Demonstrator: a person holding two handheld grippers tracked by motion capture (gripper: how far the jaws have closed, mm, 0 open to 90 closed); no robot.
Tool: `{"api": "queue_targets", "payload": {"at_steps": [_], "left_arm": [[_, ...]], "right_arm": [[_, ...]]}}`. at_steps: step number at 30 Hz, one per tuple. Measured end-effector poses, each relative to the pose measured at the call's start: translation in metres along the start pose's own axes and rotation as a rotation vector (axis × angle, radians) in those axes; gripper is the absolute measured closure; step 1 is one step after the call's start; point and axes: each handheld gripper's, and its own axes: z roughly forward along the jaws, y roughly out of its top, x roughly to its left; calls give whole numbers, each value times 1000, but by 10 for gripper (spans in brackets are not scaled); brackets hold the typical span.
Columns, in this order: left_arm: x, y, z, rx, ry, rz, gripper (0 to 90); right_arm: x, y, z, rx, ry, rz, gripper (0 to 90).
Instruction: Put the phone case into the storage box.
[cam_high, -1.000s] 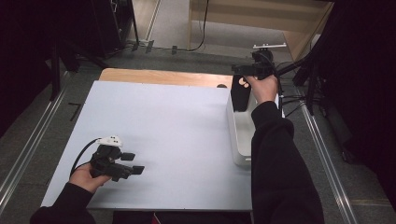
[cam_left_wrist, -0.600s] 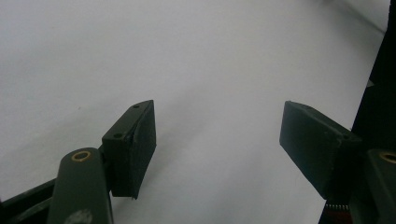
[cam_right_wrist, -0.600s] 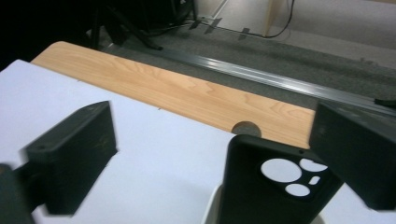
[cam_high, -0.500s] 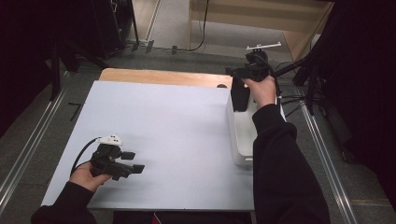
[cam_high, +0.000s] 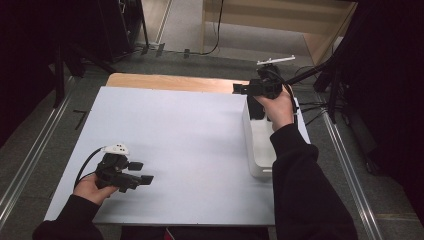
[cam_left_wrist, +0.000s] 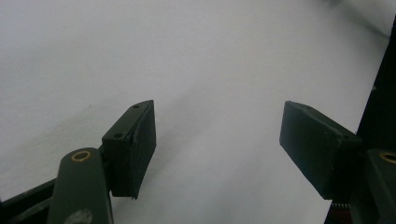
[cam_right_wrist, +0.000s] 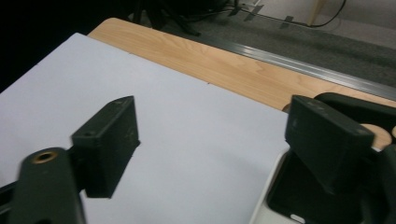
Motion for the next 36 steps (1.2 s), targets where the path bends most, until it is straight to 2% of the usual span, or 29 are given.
{"api": "queue_targets", "payload": {"at_steps": [6,20,22,24,33,36], "left_arm": [[-2,-1,0,1,3,6,270],[-4,-3,-2,0,-3,21,270],[-4,-2,-3,15,3,25,269],[-4,-3,-2,2,-2,23,270],[-4,-3,-2,5,0,23,270],[-4,-3,-2,5,-1,23,270]], "right_arm": [[12,-6,-5,-3,43,-15,186],[33,-24,-14,9,41,-64,186],[35,-27,-15,11,44,-65,186],[37,-30,-15,14,48,-68,186],[46,-44,-17,34,61,-70,186],[49,-47,-17,36,66,-84,186]]}}
